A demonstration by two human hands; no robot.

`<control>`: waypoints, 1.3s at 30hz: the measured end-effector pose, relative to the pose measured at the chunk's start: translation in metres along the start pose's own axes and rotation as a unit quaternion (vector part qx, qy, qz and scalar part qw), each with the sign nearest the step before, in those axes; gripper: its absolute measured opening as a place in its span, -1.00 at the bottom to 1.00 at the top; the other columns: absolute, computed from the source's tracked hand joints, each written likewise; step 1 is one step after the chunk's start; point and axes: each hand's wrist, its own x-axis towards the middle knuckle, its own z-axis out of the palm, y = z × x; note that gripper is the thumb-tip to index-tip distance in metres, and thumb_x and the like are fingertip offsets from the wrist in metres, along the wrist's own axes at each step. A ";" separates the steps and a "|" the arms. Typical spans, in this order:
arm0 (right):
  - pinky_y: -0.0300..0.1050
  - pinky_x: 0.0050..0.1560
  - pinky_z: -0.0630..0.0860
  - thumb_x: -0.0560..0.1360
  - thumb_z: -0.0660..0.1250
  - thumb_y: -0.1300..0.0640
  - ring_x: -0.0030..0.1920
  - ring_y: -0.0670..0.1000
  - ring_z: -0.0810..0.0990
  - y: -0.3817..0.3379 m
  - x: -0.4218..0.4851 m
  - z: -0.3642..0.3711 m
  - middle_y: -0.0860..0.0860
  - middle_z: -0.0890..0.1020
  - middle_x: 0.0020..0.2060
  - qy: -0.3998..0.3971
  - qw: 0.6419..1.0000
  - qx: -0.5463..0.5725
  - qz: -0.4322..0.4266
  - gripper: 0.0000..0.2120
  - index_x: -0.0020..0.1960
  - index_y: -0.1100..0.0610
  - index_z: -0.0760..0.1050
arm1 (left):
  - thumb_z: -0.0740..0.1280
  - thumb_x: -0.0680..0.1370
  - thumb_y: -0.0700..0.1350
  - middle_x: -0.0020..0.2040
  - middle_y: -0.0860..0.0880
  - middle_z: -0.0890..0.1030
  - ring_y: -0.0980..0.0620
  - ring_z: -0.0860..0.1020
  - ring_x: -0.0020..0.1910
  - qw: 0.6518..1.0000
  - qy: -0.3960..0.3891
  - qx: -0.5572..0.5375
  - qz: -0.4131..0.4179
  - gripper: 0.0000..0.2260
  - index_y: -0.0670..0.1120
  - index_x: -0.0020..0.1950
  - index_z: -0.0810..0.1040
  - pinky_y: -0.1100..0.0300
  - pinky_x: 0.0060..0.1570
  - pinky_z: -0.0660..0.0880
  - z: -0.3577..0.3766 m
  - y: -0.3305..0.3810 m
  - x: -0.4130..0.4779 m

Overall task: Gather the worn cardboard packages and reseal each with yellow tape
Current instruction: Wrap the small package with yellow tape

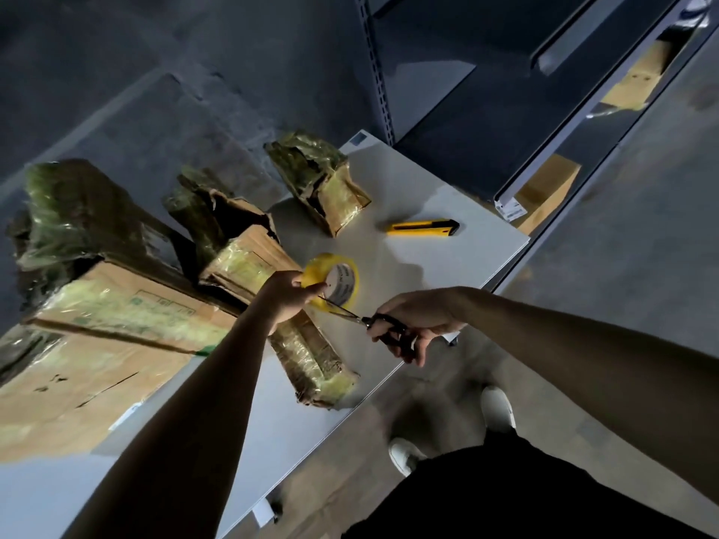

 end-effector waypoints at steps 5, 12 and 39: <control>-0.03 -0.33 0.60 0.60 0.30 0.07 -0.36 0.13 0.56 0.001 0.011 0.005 0.15 0.53 -0.31 0.007 1.000 -0.008 0.016 -0.79 0.08 0.23 0.43 | 0.44 0.53 0.00 0.11 -0.12 0.66 0.01 0.58 -0.04 1.000 0.012 -0.024 -0.011 -0.65 -0.14 0.25 0.61 0.24 -0.22 0.40 0.007 0.003 -0.002; -0.02 -0.36 0.62 0.61 0.32 0.05 -0.39 0.11 0.58 -0.003 0.033 0.018 0.16 0.54 -0.31 0.034 0.999 0.023 0.011 -0.74 0.05 0.27 0.45 | 0.46 0.51 0.04 0.12 -0.06 0.65 -0.02 0.58 0.10 0.998 -0.008 -0.055 -0.016 -0.64 -0.09 0.25 0.61 0.22 -0.17 0.43 0.005 -0.004 0.000; -0.15 -0.38 0.57 0.57 0.38 0.16 -0.39 0.01 0.57 -0.002 0.059 0.024 0.11 0.57 -0.29 0.098 0.995 0.023 0.002 -0.69 0.20 0.35 0.52 | 0.41 0.54 0.06 0.02 -0.05 0.69 0.02 0.62 0.03 0.998 0.029 -0.038 0.043 -0.73 -0.08 0.14 0.62 -0.06 0.07 0.58 0.016 -0.014 -0.002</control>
